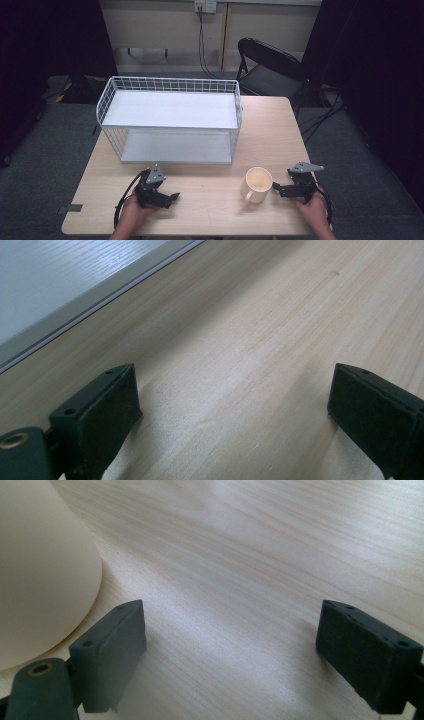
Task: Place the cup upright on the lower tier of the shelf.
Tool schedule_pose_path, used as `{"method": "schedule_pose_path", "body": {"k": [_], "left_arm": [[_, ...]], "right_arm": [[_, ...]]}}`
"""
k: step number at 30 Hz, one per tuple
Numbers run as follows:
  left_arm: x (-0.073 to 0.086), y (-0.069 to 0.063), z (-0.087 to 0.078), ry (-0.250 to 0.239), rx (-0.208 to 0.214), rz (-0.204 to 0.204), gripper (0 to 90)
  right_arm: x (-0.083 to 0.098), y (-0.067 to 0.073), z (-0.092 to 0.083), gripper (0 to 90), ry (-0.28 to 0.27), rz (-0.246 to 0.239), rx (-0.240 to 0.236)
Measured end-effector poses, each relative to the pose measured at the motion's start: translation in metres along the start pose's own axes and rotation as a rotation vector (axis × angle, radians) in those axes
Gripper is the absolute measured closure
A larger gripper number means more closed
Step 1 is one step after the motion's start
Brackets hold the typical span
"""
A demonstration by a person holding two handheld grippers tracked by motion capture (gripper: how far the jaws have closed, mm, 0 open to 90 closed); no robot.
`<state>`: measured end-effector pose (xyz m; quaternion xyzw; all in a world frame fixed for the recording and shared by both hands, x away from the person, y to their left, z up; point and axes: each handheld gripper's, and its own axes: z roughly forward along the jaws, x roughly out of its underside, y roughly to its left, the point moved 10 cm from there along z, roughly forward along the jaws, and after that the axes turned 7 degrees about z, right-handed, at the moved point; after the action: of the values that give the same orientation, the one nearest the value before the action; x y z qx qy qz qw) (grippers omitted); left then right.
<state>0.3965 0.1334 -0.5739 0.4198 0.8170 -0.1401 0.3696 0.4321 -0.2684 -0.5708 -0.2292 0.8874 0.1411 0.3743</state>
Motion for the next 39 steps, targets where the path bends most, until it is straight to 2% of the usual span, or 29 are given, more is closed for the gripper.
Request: {"method": "schedule_pose_path", "body": {"k": [8, 10, 14, 20, 25, 28, 32, 39], "left_arm": [[0.000, 0.000, 0.000, 0.000, 0.000, 0.000, 5.8], [0.000, 0.000, 0.000, 0.000, 0.000, 0.000, 5.8], [0.000, 0.000, 0.000, 0.000, 0.000, 0.000, 5.8], [0.000, 0.000, 0.000, 0.000, 0.000, 0.000, 5.8], [0.000, 0.000, 0.000, 0.000, 0.000, 0.000, 5.8], [0.000, 0.000, 0.000, 0.000, 0.000, 0.000, 5.8], [0.000, 0.000, 0.000, 0.000, 0.000, 0.001, 5.8], [0.000, 0.000, 0.000, 0.000, 0.000, 0.000, 5.8]], "right_arm": [[0.001, 0.001, -0.001, 12.5, 0.002, 0.015, 0.008], [0.000, 0.001, -0.002, 14.2, 0.025, 0.017, 0.018], [-0.003, 0.003, -0.005, 15.9, 0.044, 0.016, 0.006], [-0.015, 0.008, -0.017, 18.1, 0.015, 0.043, -0.037], [-0.024, 0.011, -0.026, 19.1, 0.004, 0.043, -0.057], [-0.031, 0.013, -0.031, 20.1, -0.001, 0.020, -0.059], [-0.037, 0.017, -0.035, 20.2, -0.006, 0.017, -0.077], [-0.047, 0.020, -0.041, 19.8, -0.005, 0.004, -0.074]]}}
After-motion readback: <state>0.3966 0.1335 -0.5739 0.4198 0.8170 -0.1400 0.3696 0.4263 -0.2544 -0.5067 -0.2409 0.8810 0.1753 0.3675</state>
